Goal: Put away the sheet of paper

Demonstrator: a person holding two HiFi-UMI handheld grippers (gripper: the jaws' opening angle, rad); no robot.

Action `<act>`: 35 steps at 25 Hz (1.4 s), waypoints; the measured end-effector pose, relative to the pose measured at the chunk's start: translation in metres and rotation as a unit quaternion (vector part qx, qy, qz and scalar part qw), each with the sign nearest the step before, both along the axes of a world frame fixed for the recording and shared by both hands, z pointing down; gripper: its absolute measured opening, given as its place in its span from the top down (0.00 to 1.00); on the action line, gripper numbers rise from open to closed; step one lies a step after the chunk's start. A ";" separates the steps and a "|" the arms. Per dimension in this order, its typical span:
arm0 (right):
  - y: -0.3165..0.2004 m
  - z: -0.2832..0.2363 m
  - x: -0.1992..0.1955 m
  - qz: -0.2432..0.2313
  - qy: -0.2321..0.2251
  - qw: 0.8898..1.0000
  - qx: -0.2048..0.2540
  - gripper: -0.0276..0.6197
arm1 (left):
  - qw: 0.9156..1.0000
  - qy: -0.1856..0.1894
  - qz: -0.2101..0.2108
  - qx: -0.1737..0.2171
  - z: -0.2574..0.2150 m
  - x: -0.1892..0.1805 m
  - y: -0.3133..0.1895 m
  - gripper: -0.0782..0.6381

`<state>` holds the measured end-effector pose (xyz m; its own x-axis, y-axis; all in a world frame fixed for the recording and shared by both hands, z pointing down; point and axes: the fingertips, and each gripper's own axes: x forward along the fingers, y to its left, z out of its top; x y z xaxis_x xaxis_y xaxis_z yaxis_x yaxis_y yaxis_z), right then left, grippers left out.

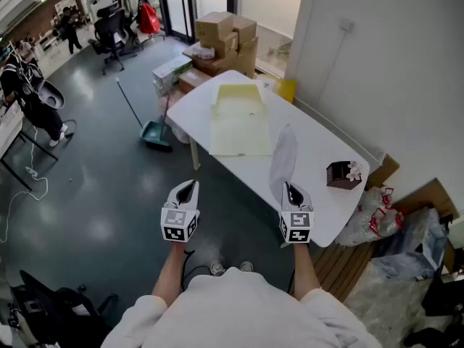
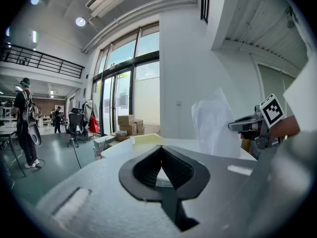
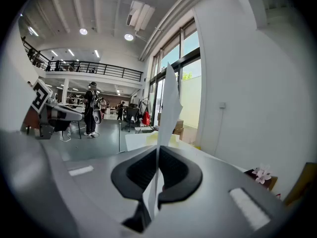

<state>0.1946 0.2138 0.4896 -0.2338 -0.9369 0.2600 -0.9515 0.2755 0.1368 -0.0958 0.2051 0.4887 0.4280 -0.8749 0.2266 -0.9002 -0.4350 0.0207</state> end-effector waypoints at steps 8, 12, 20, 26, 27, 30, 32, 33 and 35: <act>0.004 0.000 0.005 -0.009 0.000 1.000 0.001 0.95 | 1.000 -0.004 -0.002 0.000 -0.002 0.011 0.008 0.88; 0.002 0.001 0.010 -0.017 -0.001 1.000 0.004 0.95 | 1.000 -0.005 -0.008 0.001 -0.004 0.016 0.009 0.88; -0.004 0.005 0.019 -0.035 -0.002 0.999 0.004 0.95 | 1.000 -0.009 -0.020 0.000 -0.001 0.032 0.012 0.88; -0.009 0.008 0.019 -0.052 -0.002 0.999 0.003 0.95 | 1.000 -0.008 -0.030 0.000 0.003 0.039 0.016 0.88; -0.011 0.008 0.018 -0.055 -0.002 0.998 0.004 0.95 | 0.999 -0.007 -0.032 -0.001 0.004 0.040 0.016 0.88; -0.016 0.010 0.019 -0.059 -0.001 0.998 0.003 0.95 | 0.999 -0.006 -0.036 -0.004 0.009 0.042 0.014 0.88; -0.021 0.010 0.019 -0.062 0.000 0.998 0.004 0.95 | 0.999 -0.005 -0.038 -0.003 0.009 0.043 0.010 0.88; -0.025 0.009 0.018 -0.064 0.001 0.998 0.004 0.95 | 0.999 -0.005 -0.039 -0.002 0.009 0.043 0.008 0.88; -0.032 0.009 0.016 -0.066 0.004 0.998 0.006 0.95 | 0.999 -0.002 -0.042 -0.001 0.010 0.040 0.003 0.88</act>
<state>0.2110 0.1816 0.4982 -0.3529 -0.9013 0.2514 -0.9063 0.3960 0.1477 -0.0563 0.2080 0.4990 0.3512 -0.9073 0.2310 -0.9339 -0.3571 0.0173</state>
